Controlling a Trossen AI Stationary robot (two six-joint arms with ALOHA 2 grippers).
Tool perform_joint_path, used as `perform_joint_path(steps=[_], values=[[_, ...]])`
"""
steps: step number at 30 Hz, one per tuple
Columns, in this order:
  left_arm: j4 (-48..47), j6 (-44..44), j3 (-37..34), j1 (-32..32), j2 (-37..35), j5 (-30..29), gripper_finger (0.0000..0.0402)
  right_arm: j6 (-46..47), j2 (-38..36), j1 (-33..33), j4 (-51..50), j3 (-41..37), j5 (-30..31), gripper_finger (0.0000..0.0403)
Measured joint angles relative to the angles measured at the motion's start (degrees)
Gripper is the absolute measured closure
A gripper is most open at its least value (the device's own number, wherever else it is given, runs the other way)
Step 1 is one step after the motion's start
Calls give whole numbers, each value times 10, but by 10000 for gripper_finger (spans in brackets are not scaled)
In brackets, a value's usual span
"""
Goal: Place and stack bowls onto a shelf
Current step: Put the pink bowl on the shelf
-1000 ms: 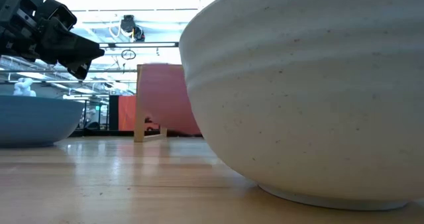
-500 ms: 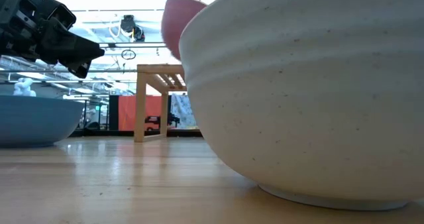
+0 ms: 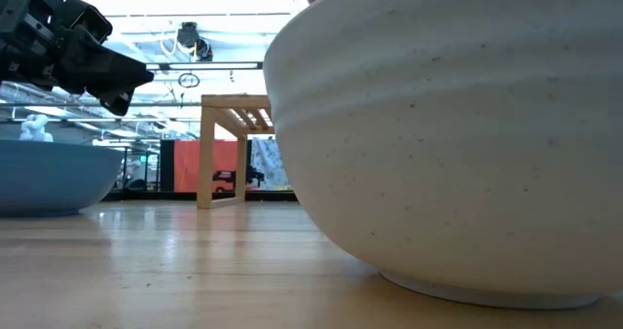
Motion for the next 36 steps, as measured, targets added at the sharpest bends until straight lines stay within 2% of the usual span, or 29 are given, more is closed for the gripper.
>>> perform_joint_path(steps=[6, 17, 19, 26, 33, 36], values=[[1, -2, 0, 0, 0, 0, 314, -5, -54, -25, -29, 0, 66, 403], [2, -11, 0, 0, 0, 0, 314, 55, -83, -105, -111, 8, 61, 403], [2, -12, 0, 0, 0, 0, 314, 64, -76, -124, -142, 21, 45, 403], [3, -15, 0, 0, 0, 0, 314, 68, -57, -178, -217, 81, -72, 403], [3, -28, 0, 0, 0, 0, 314, 66, -13, -223, -321, 162, -94, 403], [3, -29, 0, 0, 0, 0, 314, 66, 14, -241, -359, 196, -134, 403]])
